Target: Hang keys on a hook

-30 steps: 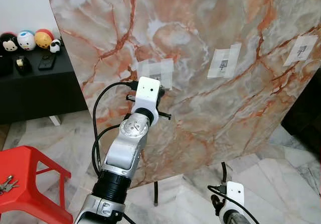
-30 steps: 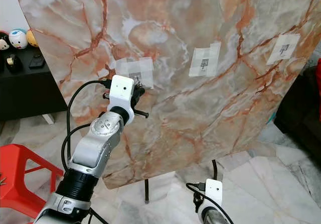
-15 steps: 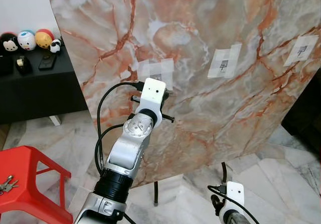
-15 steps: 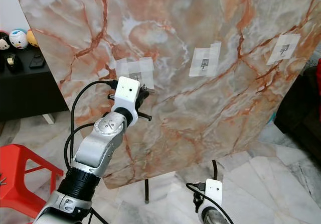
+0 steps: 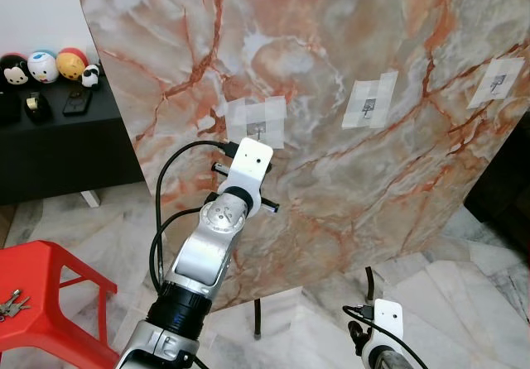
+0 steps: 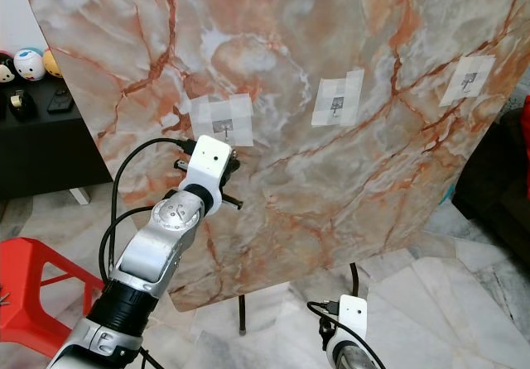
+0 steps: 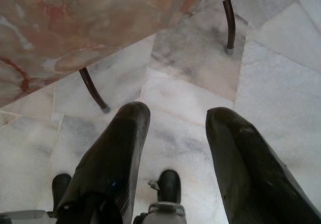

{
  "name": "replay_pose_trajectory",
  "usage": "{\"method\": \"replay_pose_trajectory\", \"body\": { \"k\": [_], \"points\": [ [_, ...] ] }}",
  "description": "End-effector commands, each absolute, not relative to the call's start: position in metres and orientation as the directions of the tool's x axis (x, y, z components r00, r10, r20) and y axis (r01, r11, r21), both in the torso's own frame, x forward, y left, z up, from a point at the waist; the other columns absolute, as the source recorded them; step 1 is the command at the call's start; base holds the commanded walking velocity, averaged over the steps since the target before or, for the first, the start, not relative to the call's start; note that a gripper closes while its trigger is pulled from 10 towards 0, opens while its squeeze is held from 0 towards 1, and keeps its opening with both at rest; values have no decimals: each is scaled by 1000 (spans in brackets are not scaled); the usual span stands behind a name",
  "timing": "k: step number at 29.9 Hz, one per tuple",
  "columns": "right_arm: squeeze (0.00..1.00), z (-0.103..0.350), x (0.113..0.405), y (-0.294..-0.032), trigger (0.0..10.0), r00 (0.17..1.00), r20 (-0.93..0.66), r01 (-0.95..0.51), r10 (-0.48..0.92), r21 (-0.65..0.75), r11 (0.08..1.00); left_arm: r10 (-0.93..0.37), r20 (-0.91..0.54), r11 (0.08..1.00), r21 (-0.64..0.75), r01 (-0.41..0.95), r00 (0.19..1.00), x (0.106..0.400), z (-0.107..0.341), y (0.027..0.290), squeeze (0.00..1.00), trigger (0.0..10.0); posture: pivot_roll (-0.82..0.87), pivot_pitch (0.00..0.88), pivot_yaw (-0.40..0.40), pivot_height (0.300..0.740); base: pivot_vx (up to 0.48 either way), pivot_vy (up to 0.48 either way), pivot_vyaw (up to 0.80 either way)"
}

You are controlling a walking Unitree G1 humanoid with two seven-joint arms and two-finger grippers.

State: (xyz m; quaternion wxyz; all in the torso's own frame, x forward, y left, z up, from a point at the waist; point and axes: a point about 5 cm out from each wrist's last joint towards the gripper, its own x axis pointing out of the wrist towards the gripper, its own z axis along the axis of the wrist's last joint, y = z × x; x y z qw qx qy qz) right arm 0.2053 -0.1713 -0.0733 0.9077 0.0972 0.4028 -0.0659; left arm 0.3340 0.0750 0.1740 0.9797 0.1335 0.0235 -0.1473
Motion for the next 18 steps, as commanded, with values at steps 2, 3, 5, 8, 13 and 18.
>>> {"method": "replay_pose_trajectory", "body": {
  "k": [2,3,5,8,13,18],
  "points": [
    [0,-74,204,-174,10000,663,-747,206,-49,119,971,-279,-56,913,294,282,959,330,177,77,0,10000,94,0,-57,740,0,0,0],
    [0,-73,205,-174,10000,664,-746,206,-50,119,971,-271,-50,914,300,273,961,329,178,79,0,10000,94,0,-58,740,0,0,0],
    [0,-73,206,-175,10000,666,-744,206,-50,119,971,-255,-37,918,306,254,966,328,180,82,0,10000,94,0,-58,740,0,0,0],
    [0,-72,206,-175,10000,669,-742,205,-51,118,972,-249,-28,922,298,246,968,328,184,83,0,10000,96,0,-59,740,0,0,0],
    [0,-71,208,-172,10000,675,-736,200,-49,119,973,-286,-17,912,303,278,958,327,191,77,0,10000,96,0,-58,740,0,0,0],
    [0,-71,208,-171,10000,675,-736,200,-48,120,972,-324,-33,894,316,318,945,326,190,71,0,10000,96,0,-58,740,0,0,0]
  ]
}}
